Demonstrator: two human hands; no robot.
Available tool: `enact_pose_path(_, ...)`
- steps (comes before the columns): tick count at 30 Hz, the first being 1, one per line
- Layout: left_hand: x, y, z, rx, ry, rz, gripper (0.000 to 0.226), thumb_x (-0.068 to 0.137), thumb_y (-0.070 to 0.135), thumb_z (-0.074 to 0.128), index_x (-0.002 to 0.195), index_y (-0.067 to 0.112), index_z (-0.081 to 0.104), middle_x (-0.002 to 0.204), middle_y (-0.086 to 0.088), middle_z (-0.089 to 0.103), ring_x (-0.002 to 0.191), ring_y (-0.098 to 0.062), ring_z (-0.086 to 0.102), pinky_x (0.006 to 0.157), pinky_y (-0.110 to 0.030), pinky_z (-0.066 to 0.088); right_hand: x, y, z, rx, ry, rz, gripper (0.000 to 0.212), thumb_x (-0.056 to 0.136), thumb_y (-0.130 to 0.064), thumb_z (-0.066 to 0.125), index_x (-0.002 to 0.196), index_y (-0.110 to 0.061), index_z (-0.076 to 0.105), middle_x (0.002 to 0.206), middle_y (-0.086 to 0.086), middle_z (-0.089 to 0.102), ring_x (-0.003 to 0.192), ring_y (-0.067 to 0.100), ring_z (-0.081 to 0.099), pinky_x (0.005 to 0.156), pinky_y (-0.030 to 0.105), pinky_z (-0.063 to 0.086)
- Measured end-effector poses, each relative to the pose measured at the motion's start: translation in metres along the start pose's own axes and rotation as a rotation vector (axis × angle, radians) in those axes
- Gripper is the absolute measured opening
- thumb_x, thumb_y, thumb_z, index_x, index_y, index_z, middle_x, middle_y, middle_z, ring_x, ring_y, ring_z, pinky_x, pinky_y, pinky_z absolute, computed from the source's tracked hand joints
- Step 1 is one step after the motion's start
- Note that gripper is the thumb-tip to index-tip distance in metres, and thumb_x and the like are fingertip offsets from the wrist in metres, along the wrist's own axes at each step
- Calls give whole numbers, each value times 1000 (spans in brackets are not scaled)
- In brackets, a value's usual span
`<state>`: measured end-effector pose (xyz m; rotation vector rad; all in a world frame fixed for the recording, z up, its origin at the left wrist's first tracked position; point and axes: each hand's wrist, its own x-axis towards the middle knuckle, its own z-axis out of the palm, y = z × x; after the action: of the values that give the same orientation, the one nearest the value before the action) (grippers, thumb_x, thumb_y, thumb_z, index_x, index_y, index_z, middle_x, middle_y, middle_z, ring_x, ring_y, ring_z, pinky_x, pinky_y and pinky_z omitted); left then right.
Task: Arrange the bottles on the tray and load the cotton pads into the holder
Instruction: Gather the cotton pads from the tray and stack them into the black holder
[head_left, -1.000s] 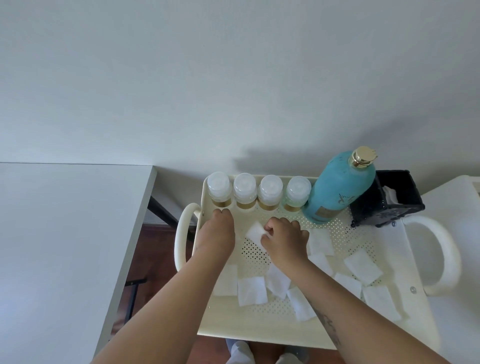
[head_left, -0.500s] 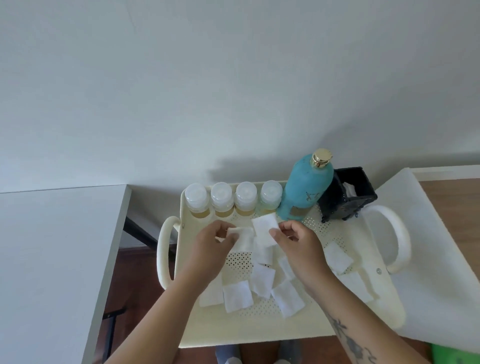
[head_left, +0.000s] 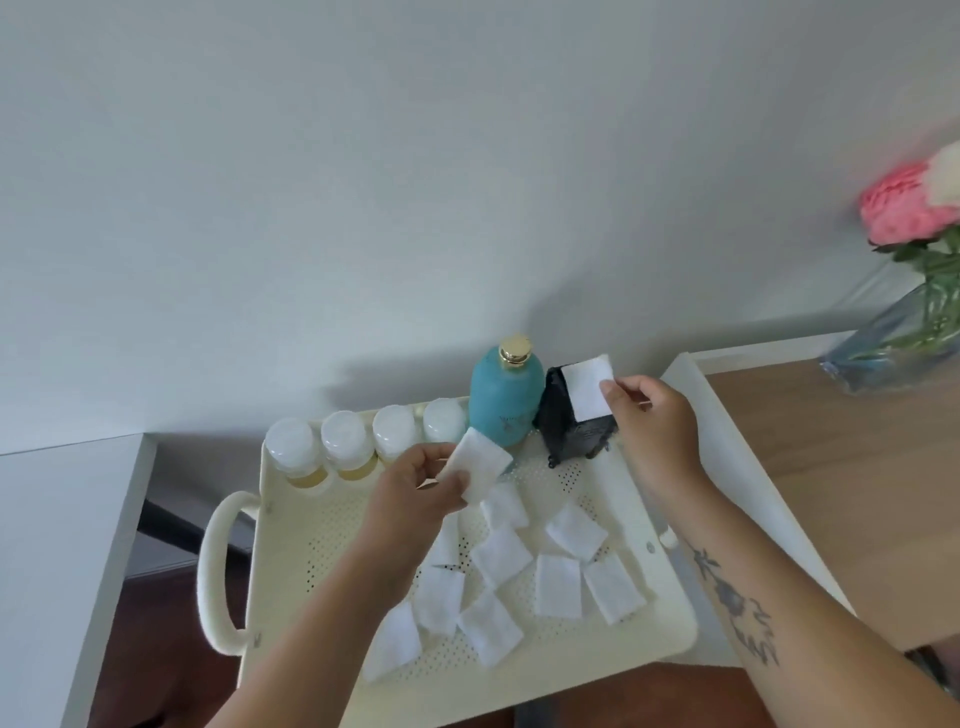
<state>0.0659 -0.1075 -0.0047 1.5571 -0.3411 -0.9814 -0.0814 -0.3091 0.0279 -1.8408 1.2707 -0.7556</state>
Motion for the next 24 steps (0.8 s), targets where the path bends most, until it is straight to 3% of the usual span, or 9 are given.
enact_pose_path(5, 5, 5, 34, -59, 30, -32, 9, 91, 20, 66, 97, 17, 72, 97, -4, 76, 95, -21, 71, 92, -38, 55, 37, 19, -4, -100, -83, 10, 26, 90, -30, 61, 82, -7, 69, 84, 6, 68, 82, 23, 62, 72, 35, 48)
enact_pose_path(11, 6, 4, 71, -142, 79, -46, 18, 86, 23, 72, 99, 12, 70, 93, -8, 77, 91, -23, 71, 87, -35, 55, 50, 26, 2, -179, -194, -52, 21, 89, -31, 62, 78, -15, 68, 92, 7, 60, 91, 25, 57, 73, 33, 45)
enact_pose_path(16, 8, 4, 95, -203, 132, -55, 18, 86, 20, 71, 100, 8, 68, 92, -11, 77, 86, -20, 71, 78, -29, 54, 50, 27, -6, -341, -164, -290, 24, 90, -27, 62, 110, -15, 64, 103, 6, 55, 99, 26, 52, 78, 41, 49)
enact_pose_path(20, 10, 4, 108, -232, 152, -59, 21, 87, 19, 70, 104, 7, 67, 97, -14, 76, 89, -23, 70, 84, -34, 55, 46, 31, -13, -473, -184, -625, 12, 86, -12, 63, 95, -13, 70, 96, 1, 66, 94, 31, 55, 74, 41, 48)
enact_pose_path(24, 11, 3, 117, -265, 168, -64, 22, 87, 19, 70, 105, 6, 66, 98, -15, 75, 88, -23, 69, 89, -37, 56, 47, 38, -12, -653, -311, -693, 23, 92, -28, 54, 85, -15, 72, 97, -5, 71, 123, 32, 50, 99, 42, 38)
